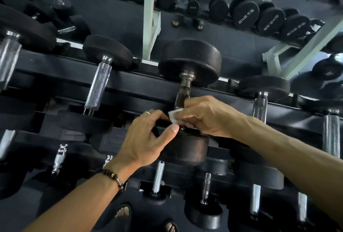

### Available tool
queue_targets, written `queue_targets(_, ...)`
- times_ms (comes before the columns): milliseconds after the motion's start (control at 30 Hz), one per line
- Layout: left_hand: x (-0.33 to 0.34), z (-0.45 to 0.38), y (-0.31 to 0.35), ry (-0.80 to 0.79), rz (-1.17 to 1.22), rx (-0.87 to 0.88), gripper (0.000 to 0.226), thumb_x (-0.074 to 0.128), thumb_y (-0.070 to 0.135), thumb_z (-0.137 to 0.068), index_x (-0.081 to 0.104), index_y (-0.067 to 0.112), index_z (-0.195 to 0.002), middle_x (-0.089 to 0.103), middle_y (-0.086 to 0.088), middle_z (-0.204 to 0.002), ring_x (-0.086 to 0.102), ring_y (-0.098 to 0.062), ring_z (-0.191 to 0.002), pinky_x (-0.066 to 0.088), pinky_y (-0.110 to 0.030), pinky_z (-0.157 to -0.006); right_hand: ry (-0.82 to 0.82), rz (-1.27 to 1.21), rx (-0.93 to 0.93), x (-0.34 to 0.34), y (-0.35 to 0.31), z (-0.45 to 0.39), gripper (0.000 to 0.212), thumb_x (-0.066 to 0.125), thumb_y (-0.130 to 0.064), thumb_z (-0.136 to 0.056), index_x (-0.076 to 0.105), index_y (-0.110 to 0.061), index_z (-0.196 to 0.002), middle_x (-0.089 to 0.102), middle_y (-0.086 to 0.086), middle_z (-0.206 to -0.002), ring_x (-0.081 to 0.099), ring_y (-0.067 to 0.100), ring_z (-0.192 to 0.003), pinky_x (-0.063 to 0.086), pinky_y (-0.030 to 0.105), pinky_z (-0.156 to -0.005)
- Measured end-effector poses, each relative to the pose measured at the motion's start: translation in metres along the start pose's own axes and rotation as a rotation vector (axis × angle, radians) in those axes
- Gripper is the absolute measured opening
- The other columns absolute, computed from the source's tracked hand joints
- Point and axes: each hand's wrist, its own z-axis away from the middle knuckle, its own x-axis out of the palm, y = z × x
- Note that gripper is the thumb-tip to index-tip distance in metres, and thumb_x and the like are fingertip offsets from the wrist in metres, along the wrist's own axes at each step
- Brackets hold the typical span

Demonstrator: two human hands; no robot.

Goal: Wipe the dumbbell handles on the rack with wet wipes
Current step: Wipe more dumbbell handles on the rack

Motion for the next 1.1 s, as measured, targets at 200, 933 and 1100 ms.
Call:
queue_targets(200,0.000,0.001,0.002,0.020,-0.015,-0.016,0.031,0.044,0.067,-0.084,0.056,0.039,-0.079,0.058,0.018,-0.076,0.058,-0.006,-0.079,0.044,-0.028,-0.072,0.316,-0.134,0.069,0.004,0.014,-0.002,0.018,0.067,-0.008,-0.089,0.077,-0.010,-0.104,0.068,0.002,-0.079,0.062,0.017,-0.065,0.053,0.033,-0.063)
queue_targets(933,0.005,0.003,0.000,0.109,-0.076,-0.013,0.048,0.041,0.062,-0.088,0.062,0.021,-0.076,0.056,0.015,-0.067,0.055,-0.005,-0.070,0.039,-0.027,-0.067,0.647,-0.104,0.153,0.022,0.029,-0.017,0.014,0.061,-0.009,-0.092,0.068,-0.007,-0.080,0.061,-0.003,-0.066,0.052,0.009,-0.055,0.044,0.031,-0.057)
queue_targets(1100,0.003,0.003,0.003,0.102,-0.076,-0.006,0.042,0.042,0.059,-0.088,0.060,0.023,-0.074,0.053,0.016,-0.065,0.054,-0.006,-0.068,0.039,-0.029,-0.065,0.368,-0.160,0.008,0.029,0.012,0.004,0.008,0.067,-0.011,-0.090,0.072,-0.005,-0.087,0.071,0.005,-0.082,0.064,0.017,-0.071,0.051,0.028,-0.069)
